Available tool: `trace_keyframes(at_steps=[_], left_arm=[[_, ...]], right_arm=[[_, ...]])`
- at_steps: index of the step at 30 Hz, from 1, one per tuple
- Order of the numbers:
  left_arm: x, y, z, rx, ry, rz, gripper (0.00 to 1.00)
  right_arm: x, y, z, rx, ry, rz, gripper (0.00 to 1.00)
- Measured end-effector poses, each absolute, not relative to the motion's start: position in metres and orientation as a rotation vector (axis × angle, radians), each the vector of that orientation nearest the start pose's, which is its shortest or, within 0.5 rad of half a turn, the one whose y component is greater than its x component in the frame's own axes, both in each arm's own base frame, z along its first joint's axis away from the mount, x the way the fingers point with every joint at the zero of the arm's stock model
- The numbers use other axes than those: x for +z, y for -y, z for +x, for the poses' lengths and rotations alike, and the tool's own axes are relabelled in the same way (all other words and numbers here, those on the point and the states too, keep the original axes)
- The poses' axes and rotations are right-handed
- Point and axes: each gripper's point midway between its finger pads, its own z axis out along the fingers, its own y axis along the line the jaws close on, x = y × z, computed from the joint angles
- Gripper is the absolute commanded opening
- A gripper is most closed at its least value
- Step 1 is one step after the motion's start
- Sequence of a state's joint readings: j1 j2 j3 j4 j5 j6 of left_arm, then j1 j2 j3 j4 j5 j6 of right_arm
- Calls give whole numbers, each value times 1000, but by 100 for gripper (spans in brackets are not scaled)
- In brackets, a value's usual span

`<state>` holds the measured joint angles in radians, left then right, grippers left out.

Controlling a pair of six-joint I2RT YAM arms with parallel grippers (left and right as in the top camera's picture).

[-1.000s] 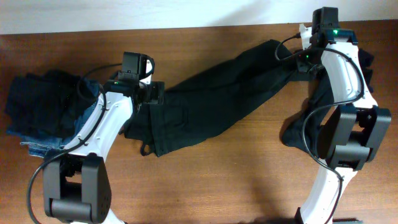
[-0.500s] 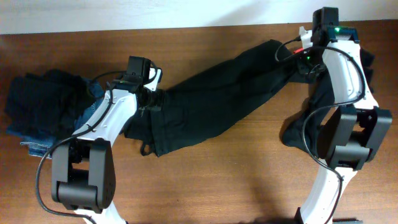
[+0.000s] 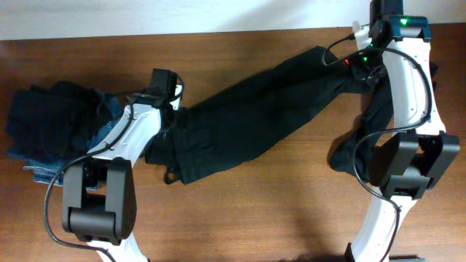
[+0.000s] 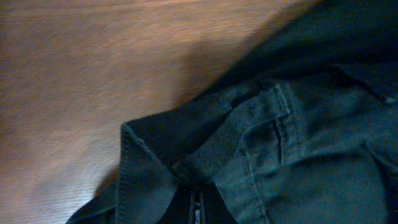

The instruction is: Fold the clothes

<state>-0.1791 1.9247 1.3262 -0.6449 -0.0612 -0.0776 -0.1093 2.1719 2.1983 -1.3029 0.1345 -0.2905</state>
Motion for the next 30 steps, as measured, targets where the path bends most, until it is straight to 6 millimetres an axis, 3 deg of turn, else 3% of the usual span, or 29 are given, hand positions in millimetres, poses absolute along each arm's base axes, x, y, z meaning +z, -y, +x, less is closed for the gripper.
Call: trace_keyframes(at_steps=[5,13,19,22,25,30], left_arm=[[37,41,414,65,-2850,-22,0],[39,22,402,64,-2892,-171,0],[39,19,402,71,-2891,-189,0],[39,19,402,71,-2892,-192,0],[39,18,400,79,-2898,-193,0],[38,15,397,104,-2907,-195,0]], right_arm=[[164,75,478,-272,-2857,-232,7],[166,61,509,-202,-2744,-249,9],[124,58,529,-146,-2767,-228,4],[112,60,521,-157,-2823,-196,4],[115,61,507,-163,-2876,-181,4],[148,57,467,-137,-2991,-118,4]])
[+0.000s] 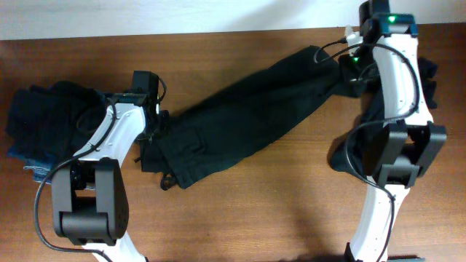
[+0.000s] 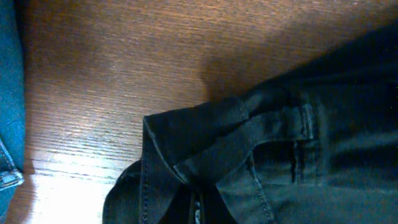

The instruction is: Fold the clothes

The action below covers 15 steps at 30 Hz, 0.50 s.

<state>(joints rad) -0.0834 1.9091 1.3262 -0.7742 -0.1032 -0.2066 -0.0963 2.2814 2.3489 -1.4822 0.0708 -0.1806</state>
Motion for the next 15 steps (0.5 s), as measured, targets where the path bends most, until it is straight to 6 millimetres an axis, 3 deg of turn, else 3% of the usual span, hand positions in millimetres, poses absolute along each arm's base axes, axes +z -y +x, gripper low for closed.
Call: trace_keyframes(at_steps=[4,8,11,15], left_arm=[[38,15,397,107,-2908,-195,0],[38,16,397,102,-2908,-193,0],[39,15,397,111,-2906,-194,0],[39,13,397,121,-2905,-197,0]], right_arm=[[197,53,428,-120,-3030,-62,4],[229,44,426,-98,-2940,-27,5],[233,38,430,-98,-2915,-32,7],[224,37,433,-103,-2934,-25,4]])
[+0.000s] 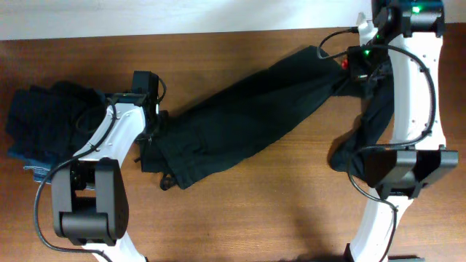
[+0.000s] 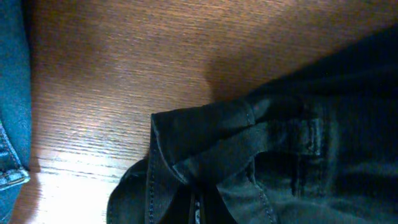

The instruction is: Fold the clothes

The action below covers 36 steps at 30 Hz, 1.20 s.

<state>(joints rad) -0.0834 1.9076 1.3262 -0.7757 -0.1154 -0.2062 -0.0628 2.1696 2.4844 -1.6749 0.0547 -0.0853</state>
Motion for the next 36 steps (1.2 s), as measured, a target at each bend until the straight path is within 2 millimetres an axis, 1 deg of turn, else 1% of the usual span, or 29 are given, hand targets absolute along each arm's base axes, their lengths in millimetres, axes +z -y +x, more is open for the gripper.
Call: trace_keyframes(at_steps=[5,11,14,17,20,23,25,26,29,32,34,35,36], left_arm=[[39,12,397,135,-2903,-198,0],[39,11,397,145,-2901,-199,0],[40,10,397,149,-2900,-199,0],[40,9,397,156,-2899,-201,0],[40,9,398,157,-2898,-202,0],[40,8,398,161,-2897,-203,0],[40,8,398,164,-2897,-203,0],[40,7,398,166,-2897,-203,0],[40,7,398,167,-2896,-204,0],[40,7,398,166,-2895,-203,0],[40,7,398,166,-2895,-203,0],[40,7,398,166,-2894,-204,0],[40,7,398,166,-2894,-204,0]], right_arm=[[209,38,432,-106,-2986,50,5],[206,37,433,-85,-2987,164,4],[199,34,430,-63,-3007,233,4],[188,32,425,-43,-3045,290,4],[175,31,426,-34,-3062,311,4],[159,31,422,-36,-3099,332,4],[152,31,425,-36,-3094,336,6],[150,31,429,-35,-3081,337,8],[151,38,462,-64,-2950,321,9],[156,45,491,-94,-2829,313,9],[161,45,512,-87,-2747,291,17],[162,44,523,-77,-2708,272,25],[162,44,532,-70,-2681,262,37]])
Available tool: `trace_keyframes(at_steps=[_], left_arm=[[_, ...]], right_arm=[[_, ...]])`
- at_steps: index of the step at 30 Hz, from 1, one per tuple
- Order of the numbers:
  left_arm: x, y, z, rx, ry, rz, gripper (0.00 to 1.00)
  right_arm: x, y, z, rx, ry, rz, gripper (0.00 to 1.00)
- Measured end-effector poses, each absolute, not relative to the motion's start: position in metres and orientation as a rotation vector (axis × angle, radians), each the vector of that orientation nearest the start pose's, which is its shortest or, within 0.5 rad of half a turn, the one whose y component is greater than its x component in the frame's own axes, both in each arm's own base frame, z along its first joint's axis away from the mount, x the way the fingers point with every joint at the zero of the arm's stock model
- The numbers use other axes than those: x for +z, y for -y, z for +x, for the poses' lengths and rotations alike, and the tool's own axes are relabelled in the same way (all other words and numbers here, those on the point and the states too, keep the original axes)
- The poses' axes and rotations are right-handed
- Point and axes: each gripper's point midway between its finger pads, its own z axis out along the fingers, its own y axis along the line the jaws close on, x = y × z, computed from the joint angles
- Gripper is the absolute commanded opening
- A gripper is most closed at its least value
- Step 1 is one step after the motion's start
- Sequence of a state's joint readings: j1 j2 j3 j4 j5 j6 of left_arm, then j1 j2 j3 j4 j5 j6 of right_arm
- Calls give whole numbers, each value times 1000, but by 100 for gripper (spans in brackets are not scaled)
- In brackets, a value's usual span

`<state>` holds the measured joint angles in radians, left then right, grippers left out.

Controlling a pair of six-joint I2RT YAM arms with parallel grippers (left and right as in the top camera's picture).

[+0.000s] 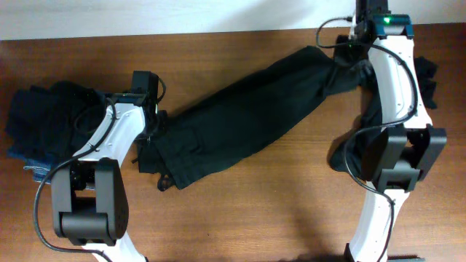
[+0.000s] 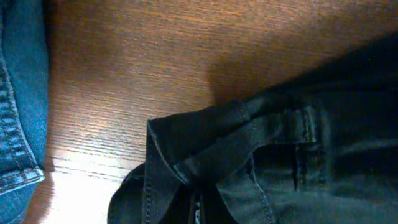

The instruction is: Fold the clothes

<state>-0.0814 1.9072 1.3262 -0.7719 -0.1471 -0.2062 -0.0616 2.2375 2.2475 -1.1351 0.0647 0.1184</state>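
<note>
Black trousers lie stretched in a diagonal across the table, waist at lower left, leg ends at upper right. My left gripper is shut on the waistband; in the left wrist view the waistband and a belt loop fill the frame, and the fabric bunches into the gripper at the bottom edge. My right gripper is at the leg end, where the cloth is gathered into it; its fingers are mostly hidden by the cloth.
A pile of dark clothes and blue jeans sits at the table's left end; the jeans border the left wrist view. More dark cloth lies behind and under the right arm. Bare wood spreads along the front.
The right gripper has shifted a little up and left at the leg end. The left gripper has edged slightly toward the jeans. The trousers lie a bit straighter.
At first the left gripper held the waistband nearer the table's middle, and the trousers were rumpled and wide. Then it was further left beside the clothes pile, with the trousers drawn long. Both grippers have kept hold, and the trousers now lie stretched.
</note>
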Motion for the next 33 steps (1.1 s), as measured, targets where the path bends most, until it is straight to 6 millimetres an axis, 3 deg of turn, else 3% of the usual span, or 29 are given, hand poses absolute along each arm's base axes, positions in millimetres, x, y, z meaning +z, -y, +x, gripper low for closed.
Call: trace_keyframes(at_steps=[3,5,6,11,15,19,23,25,27,30,33], left_arm=[[40,6,399,168,-2892,-208,0],[40,5,399,169,-2892,-211,0],[40,5,399,170,-2892,-211,0],[40,5,399,171,-2892,-212,0],[40,5,399,172,-2892,-212,0],[40,5,399,172,-2892,-212,0],[40,4,398,172,-2892,-212,0],[40,4,398,172,-2892,-212,0],[40,4,399,173,-2892,-212,0],[40,4,399,173,-2892,-212,0],[40,4,399,174,-2892,-213,0]], right_arm=[[157,44,556,-59,-2613,227,59],[148,44,567,-55,-2593,217,97],[142,44,573,-50,-2585,218,99],[102,43,579,-52,-2638,196,99],[93,47,565,-53,-2708,203,99],[107,60,552,-61,-2732,235,99],[150,73,526,-60,-2750,278,98],[174,74,505,-39,-2770,290,82],[195,68,481,-1,-2803,318,78],[201,57,454,68,-2872,403,73],[186,43,437,176,-2960,468,73]])
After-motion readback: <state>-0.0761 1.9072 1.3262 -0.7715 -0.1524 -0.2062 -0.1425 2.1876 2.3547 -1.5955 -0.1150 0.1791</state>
